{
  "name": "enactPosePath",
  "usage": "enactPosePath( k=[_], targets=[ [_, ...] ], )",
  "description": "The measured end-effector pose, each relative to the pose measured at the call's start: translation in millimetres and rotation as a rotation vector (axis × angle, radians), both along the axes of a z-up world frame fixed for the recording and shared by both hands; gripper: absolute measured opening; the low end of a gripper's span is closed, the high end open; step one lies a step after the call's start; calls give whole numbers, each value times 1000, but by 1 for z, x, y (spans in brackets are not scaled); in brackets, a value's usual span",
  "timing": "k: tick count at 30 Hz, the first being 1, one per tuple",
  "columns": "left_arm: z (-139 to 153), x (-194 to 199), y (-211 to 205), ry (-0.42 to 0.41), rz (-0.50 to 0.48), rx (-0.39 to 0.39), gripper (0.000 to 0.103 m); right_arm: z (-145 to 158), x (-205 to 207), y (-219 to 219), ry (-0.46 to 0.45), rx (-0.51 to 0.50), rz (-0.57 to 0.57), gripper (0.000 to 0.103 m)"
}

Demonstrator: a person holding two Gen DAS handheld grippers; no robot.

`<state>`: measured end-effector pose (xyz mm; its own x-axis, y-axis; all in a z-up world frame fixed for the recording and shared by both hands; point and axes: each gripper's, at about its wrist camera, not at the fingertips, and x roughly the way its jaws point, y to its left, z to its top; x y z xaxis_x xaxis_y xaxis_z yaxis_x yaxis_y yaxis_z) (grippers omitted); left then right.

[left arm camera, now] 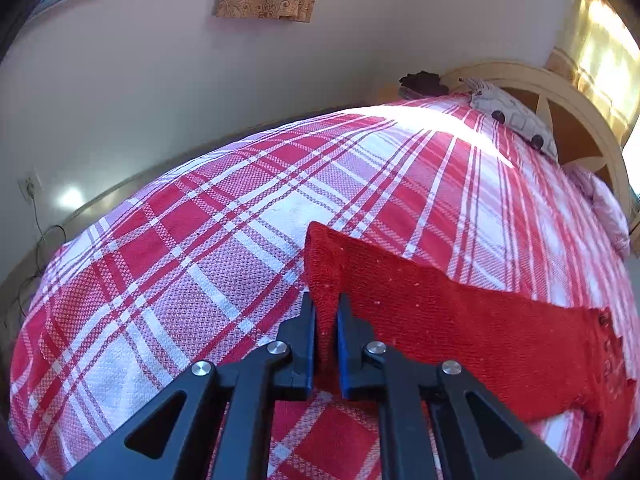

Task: Fold small clothes
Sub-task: 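Grasp the sleeve cuff with the left tool and lift it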

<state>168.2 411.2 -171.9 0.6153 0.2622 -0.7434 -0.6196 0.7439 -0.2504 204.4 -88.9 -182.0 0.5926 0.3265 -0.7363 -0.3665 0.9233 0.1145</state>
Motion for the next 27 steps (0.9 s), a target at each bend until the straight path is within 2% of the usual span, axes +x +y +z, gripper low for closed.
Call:
enactPosePath(
  k=[3, 6, 14, 20, 27],
  targets=[
    [12, -5, -4, -52, -4, -40, 8, 0, -1, -3, -3, 2, -5, 78],
    [31, -6, -18, -88, -38, -23, 7, 0, -1, -5, -1, 10, -13, 78],
    [84, 0, -71, -210, -157, -49, 7, 0, -1, -9, -2, 26, -24, 78],
    [126, 19, -136, -304, -304, -63, 7, 1, -2, -18, -8, 42, -42, 78],
    [165, 45, -233, -376, -513, -78, 7, 3, -4, -39, -17, 77, -82, 78]
  ],
)
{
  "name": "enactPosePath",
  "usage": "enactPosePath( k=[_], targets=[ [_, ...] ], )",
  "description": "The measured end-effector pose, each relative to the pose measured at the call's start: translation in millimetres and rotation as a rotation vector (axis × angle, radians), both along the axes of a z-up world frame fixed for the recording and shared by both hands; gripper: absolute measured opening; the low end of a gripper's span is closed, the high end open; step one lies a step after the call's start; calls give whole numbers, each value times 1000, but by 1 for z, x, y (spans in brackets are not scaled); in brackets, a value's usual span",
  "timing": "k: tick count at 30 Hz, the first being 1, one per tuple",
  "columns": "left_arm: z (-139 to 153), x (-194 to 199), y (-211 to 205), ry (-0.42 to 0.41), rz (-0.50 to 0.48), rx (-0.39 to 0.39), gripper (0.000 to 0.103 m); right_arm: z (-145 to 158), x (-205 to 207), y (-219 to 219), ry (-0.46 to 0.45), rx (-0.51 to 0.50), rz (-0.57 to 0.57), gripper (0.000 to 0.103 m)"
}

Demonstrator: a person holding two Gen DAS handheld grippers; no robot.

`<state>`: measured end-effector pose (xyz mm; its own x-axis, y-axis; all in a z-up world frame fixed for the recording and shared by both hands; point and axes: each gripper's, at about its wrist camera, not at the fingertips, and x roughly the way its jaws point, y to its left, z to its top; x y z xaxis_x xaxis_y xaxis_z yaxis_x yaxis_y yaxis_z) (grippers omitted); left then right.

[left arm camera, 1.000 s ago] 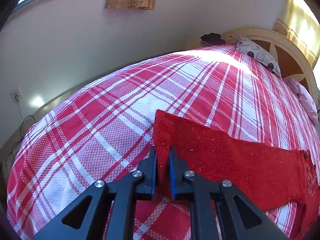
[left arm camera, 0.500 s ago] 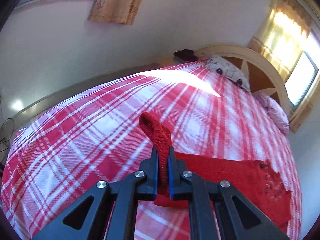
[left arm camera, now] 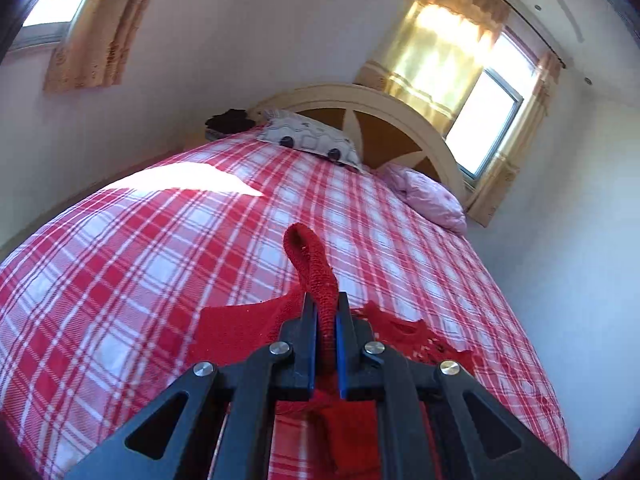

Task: Fold small clothes
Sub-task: 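Carry the lifted sleeve across the sweater body with the left tool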

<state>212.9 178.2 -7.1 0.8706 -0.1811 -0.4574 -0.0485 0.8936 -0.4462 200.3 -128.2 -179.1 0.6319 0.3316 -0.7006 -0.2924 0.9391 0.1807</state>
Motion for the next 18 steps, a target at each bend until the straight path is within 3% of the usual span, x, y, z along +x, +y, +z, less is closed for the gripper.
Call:
enactPosePath(
  k=[8, 15, 18],
  targets=[
    [10, 20, -105, -19, -215, 22, 7, -2, -2, -37, -1, 51, -72, 78],
    [-26, 31, -182, 48, -359, 47, 7, -1, 0, -75, -1, 100, -168, 78],
    [-45, 30, -216, 68, -396, 102, 7, 3, 0, -87, -15, 113, -203, 78]
  ],
)
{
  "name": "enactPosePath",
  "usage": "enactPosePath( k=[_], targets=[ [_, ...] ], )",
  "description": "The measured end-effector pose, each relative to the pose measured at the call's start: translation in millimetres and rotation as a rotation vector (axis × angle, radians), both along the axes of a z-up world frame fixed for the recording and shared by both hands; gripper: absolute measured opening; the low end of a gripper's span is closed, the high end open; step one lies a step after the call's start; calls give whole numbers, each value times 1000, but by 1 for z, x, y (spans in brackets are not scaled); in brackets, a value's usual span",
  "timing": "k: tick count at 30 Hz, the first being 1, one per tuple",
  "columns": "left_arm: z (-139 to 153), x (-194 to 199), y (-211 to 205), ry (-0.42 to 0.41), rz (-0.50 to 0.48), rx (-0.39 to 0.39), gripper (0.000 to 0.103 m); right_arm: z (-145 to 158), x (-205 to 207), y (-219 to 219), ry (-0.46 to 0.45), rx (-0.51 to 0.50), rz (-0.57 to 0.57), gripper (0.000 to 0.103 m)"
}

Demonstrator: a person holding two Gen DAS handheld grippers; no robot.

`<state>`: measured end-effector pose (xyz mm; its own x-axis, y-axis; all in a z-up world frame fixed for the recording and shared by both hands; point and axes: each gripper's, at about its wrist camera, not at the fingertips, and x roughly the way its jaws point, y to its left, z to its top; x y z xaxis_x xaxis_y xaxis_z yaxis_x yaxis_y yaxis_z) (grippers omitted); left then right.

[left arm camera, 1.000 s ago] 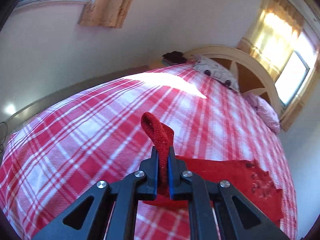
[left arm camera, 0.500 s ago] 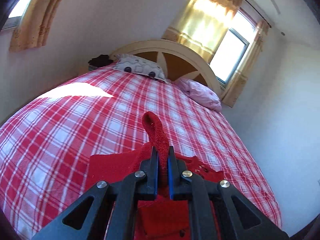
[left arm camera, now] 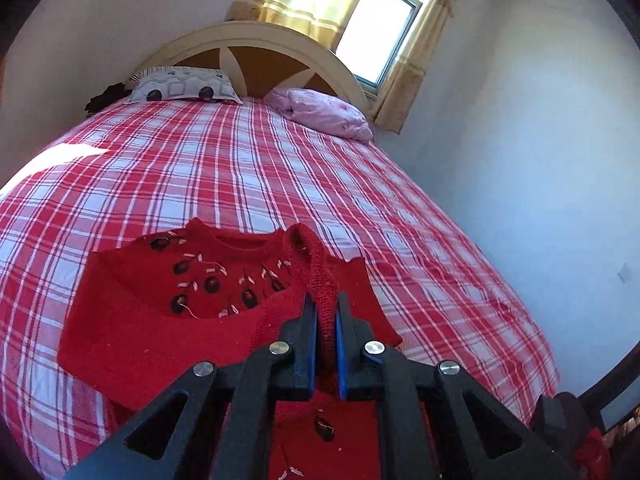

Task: Fold small clothes

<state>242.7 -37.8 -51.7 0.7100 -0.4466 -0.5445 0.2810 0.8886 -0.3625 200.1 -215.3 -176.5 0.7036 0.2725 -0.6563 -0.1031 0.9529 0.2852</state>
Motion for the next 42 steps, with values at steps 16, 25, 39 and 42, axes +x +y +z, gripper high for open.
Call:
enactPosePath(
  k=[16, 25, 39, 42],
  targets=[
    [-80, -1, -82, 62, -108, 249, 11, -3, 3, -44, 21, 65, -150, 78],
    [-49, -22, -76, -111, -158, 294, 11, -7, 3, -46, 31, 93, -152, 78],
    [-114, 21, 112, 101, 325, 317, 11, -12, 87, 22, 161, 172, 27, 74],
    [-125, 23, 117, 126, 324, 298, 11, -29, 106, 31, 237, 184, 38, 50]
  ],
)
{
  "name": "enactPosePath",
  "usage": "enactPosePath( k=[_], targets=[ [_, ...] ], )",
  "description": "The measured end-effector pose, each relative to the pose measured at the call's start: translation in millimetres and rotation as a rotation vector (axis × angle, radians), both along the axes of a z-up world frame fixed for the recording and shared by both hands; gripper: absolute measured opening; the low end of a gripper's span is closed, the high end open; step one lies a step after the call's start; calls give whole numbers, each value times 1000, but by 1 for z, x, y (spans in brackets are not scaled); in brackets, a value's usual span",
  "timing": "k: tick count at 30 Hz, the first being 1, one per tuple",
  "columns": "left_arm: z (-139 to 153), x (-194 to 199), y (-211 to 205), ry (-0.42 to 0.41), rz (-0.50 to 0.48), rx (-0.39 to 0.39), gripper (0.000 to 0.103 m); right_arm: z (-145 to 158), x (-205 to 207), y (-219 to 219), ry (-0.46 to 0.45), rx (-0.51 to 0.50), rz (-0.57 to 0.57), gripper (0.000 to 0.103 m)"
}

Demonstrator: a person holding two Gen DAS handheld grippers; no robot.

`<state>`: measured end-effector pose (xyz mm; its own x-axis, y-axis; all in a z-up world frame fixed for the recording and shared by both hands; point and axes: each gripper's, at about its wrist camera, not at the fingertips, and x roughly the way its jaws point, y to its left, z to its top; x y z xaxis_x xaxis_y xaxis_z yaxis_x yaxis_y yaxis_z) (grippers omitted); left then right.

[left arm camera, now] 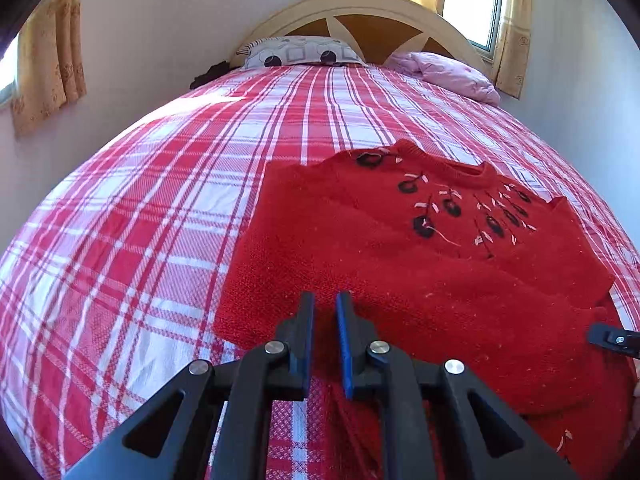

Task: Fold small clothes

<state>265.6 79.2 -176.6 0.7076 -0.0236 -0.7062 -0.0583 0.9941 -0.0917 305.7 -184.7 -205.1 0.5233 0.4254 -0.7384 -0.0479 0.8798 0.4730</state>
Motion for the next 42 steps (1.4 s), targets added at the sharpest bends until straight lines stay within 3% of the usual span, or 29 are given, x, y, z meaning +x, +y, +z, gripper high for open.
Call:
enactPosePath(
  k=[1, 3, 10, 13, 16, 19, 26, 31, 38, 42],
  targets=[
    [0, 0, 0, -2, 0, -1, 11, -2, 3, 4, 11, -13, 18, 42],
    [2, 1, 0, -12, 1, -2, 11, 4, 2, 11, -12, -59, 47, 14],
    [0, -1, 0, -12, -1, -4, 11, 54, -17, -3, -165, -103, 37, 11],
    [1, -1, 0, -11, -8, 4, 12, 61, -15, -9, -182, -112, 20, 11],
    [7, -8, 0, -47, 1, 7, 12, 60, -14, -18, -185, -133, -7, 11],
    [19, -23, 5, -135, 18, -16, 12, 57, -15, -30, -184, -161, -48, 11],
    [7, 0, 4, -32, 36, 13, 12, 51, -11, -59, -156, -169, -94, 11],
    [4, 4, -5, -16, 28, 60, 12, 32, 2, -70, -121, -202, -121, 11],
    [4, 0, -4, -29, 45, 70, 12, 7, 17, -83, -63, -174, -151, 13],
    [24, -10, 4, -121, 98, 63, 12, 10, 4, -86, -51, -208, -166, 19]
  ],
)
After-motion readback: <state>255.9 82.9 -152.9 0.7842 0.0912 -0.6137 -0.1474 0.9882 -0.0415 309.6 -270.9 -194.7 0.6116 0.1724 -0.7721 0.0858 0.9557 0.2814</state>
